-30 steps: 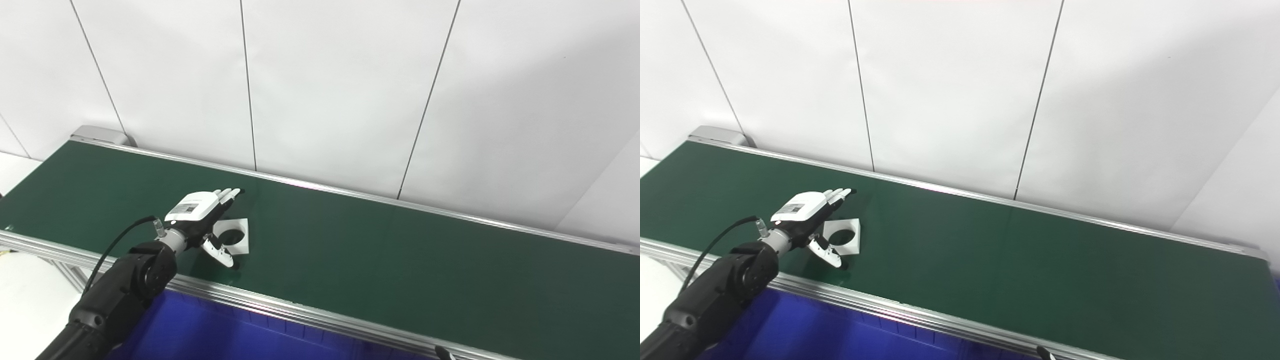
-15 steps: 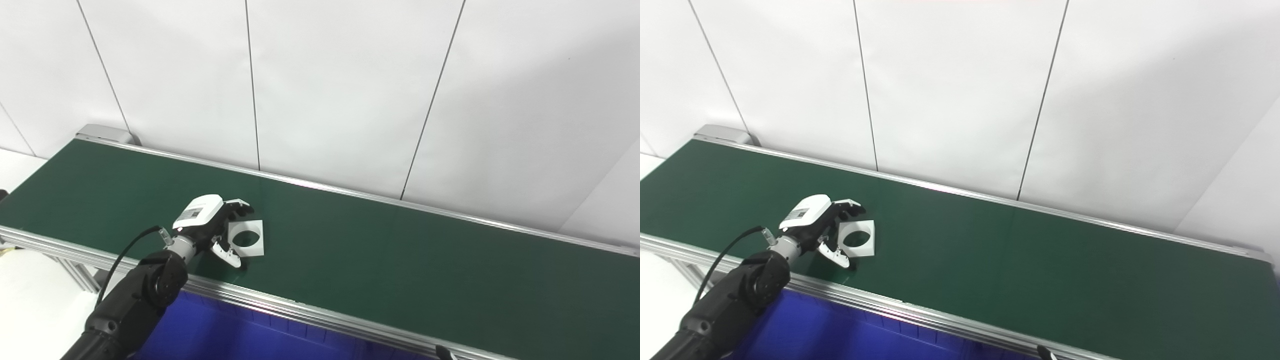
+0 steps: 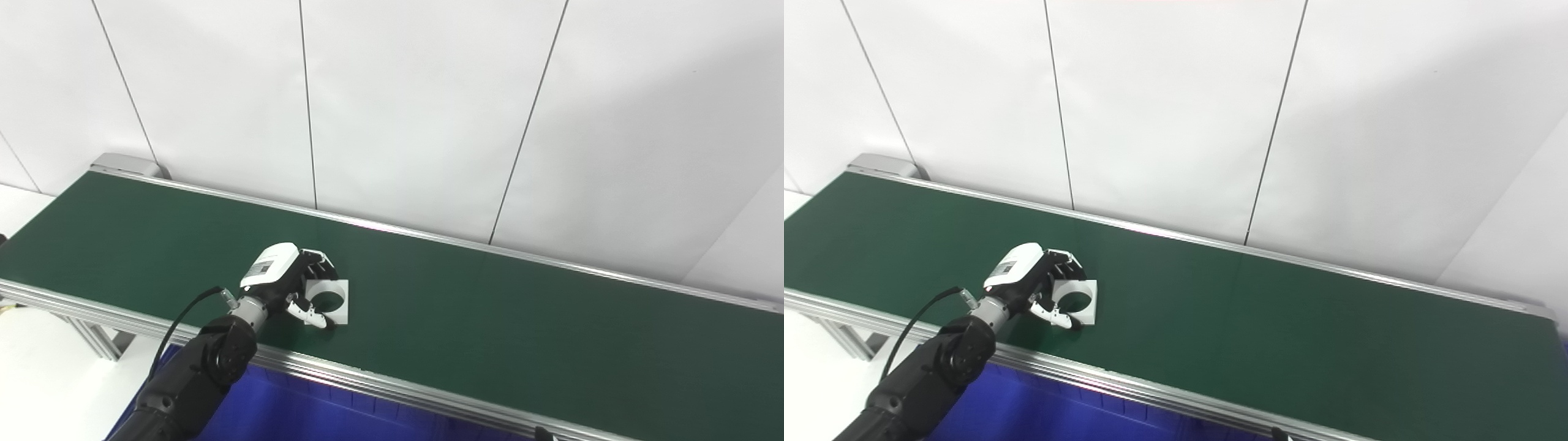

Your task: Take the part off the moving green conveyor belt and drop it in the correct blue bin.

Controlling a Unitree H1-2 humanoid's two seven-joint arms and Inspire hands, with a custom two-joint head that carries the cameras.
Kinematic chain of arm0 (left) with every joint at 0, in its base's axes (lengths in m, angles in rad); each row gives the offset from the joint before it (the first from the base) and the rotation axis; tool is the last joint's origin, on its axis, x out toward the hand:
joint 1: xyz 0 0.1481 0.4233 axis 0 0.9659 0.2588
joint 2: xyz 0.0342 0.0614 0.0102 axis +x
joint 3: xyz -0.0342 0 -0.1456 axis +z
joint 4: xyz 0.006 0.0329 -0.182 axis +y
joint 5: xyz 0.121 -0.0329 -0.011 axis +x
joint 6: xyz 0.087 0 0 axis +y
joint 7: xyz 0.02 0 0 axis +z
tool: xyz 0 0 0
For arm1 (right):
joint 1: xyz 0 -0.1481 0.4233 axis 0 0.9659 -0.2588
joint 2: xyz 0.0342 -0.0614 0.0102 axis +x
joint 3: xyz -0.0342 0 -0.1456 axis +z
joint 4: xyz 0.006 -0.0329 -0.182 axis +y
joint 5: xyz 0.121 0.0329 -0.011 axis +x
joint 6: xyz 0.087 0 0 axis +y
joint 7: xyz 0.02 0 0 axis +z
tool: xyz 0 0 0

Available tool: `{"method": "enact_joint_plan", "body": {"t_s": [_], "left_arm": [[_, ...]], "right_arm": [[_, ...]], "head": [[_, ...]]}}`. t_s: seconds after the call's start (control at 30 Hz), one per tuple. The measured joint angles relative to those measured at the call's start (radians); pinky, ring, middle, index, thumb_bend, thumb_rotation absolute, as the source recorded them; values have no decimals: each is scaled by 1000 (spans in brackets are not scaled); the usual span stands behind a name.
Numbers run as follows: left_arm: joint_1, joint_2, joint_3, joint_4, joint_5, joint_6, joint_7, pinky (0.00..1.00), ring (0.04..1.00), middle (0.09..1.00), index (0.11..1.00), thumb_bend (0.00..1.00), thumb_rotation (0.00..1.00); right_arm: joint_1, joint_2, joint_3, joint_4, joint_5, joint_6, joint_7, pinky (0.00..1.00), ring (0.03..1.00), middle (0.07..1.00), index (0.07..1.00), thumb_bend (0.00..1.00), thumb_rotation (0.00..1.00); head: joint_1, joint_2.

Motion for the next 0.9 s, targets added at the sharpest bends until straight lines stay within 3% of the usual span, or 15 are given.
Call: {"method": "enact_joint_plan", "body": {"t_s": [0.1,0.17,0.3,0.47,0.6,0.9], "left_arm": [[31,0,21,-72,-23,6,-16,417,484,454,524,514,0],[74,0,56,-168,-63,3,-20,384,446,435,534,511,0],[128,-9,121,-306,-162,-21,-21,378,440,435,536,511,0],[178,-27,145,-394,-289,-32,-77,378,436,446,535,512,0],[200,-32,150,-423,-354,-66,-112,374,439,456,528,512,0],[264,-13,130,-450,-436,-213,-210,343,410,455,519,514,0]], "right_arm": [[2,4,-2,-5,-2,0,-1,768,871,913,915,830,368],[6,9,-4,-14,-6,0,-2,790,873,911,913,834,364],[8,22,-9,-28,-8,0,0,785,887,913,905,851,374],[13,28,-16,-45,-25,0,2,781,876,896,891,864,383],[24,40,-18,-66,-47,0,3,783,871,890,889,872,384],[41,70,-23,-106,-79,21,4,799,880,887,885,885,415]], "head": [[-17,8],[-63,15],[-84,29],[-162,52],[-198,66],[-308,133]]}}
